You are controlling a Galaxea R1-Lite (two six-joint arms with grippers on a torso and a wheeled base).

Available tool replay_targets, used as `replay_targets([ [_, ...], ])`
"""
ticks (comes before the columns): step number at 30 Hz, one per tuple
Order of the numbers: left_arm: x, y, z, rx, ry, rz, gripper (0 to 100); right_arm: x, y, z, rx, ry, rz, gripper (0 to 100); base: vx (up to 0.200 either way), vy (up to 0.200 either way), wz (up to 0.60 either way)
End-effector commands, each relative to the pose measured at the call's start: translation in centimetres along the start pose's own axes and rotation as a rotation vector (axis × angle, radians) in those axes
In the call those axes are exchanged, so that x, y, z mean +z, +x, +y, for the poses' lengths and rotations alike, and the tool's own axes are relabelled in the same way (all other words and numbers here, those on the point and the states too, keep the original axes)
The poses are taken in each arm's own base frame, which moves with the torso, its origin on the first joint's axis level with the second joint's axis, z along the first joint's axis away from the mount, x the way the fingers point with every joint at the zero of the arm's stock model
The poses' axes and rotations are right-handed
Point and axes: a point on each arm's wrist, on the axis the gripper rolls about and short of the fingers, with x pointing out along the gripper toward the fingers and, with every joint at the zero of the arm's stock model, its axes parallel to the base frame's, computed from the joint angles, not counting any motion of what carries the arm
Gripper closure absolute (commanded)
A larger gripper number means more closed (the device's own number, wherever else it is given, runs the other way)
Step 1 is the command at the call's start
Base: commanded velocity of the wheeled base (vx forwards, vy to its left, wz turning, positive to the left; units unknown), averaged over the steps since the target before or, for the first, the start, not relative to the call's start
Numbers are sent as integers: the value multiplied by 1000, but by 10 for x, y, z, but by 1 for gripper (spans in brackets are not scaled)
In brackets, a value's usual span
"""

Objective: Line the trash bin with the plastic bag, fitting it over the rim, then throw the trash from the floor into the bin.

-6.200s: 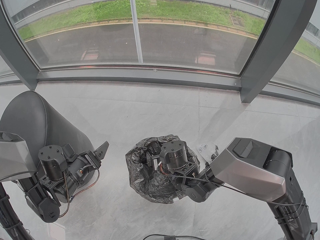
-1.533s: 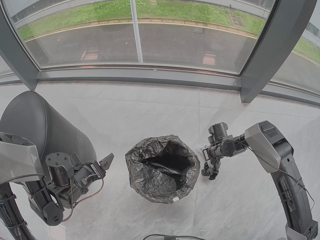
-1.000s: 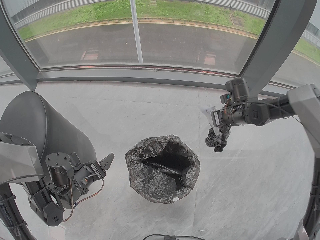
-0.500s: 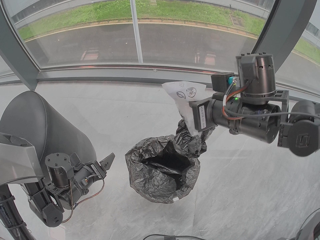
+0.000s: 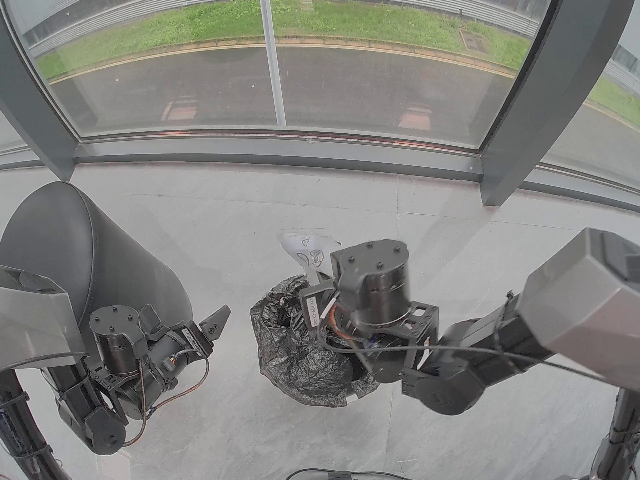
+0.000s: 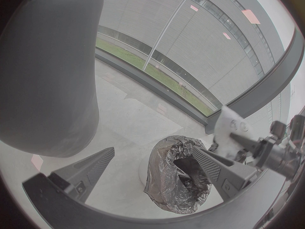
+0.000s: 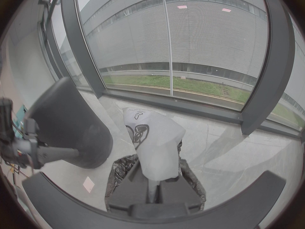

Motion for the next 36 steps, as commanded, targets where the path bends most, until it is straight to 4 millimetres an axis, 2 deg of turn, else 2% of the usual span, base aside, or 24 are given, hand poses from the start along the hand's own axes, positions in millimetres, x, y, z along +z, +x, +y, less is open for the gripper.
replay_targets([
  [1,0,0,0,-1,-1,-2,0,-54,27,18,-27,-48,71,100,0,0,0],
  [16,0,0,0,-1,-1,-1,0,-62,30,20,-44,-57,85,100,0,0,0],
  [27,-1,0,0,0,-1,0,0,-61,31,20,-43,-57,81,100,0,0,0],
  [28,-1,0,0,0,0,0,0,-61,31,20,-43,-57,81,0,0,0,0],
  [36,0,1,0,-1,0,-1,0,-61,31,20,-43,-54,80,0,0,0,0],
])
